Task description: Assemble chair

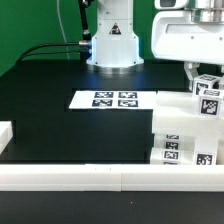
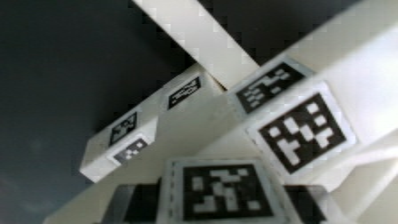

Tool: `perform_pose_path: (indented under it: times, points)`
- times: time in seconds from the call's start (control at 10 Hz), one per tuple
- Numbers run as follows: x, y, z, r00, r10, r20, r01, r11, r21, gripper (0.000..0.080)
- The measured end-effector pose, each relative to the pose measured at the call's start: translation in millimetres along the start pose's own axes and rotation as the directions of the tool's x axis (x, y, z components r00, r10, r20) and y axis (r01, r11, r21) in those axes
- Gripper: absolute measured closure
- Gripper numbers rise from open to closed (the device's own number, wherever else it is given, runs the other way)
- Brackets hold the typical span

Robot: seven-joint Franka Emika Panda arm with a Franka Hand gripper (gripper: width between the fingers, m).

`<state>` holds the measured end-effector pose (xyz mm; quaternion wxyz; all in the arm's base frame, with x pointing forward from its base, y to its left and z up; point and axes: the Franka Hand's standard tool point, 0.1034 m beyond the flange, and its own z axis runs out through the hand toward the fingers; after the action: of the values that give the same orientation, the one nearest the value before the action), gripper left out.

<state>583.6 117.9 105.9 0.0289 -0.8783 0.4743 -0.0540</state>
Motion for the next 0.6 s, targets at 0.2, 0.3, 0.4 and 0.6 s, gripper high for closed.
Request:
perform_pose_path:
  times: [0.2, 0.3, 0.4, 0.6]
  points:
    - [3.0, 1.8, -0.4, 0.967, 0.254, 0.024, -0.255, 0.967, 0.008, 0.0535]
    - [1.2, 2.3, 0.7, 0.919, 0.392, 0.042, -0.393, 0.919, 0.007, 0.0535]
    - [1.2, 2.3, 0.8, 0.864, 0.501, 0.059, -0.502, 0.865, 0.005, 0.0535]
    - [0.1, 1.8, 1.1, 0.767, 0.638, 0.073, -0.639, 0.769, -0.002, 0.0535]
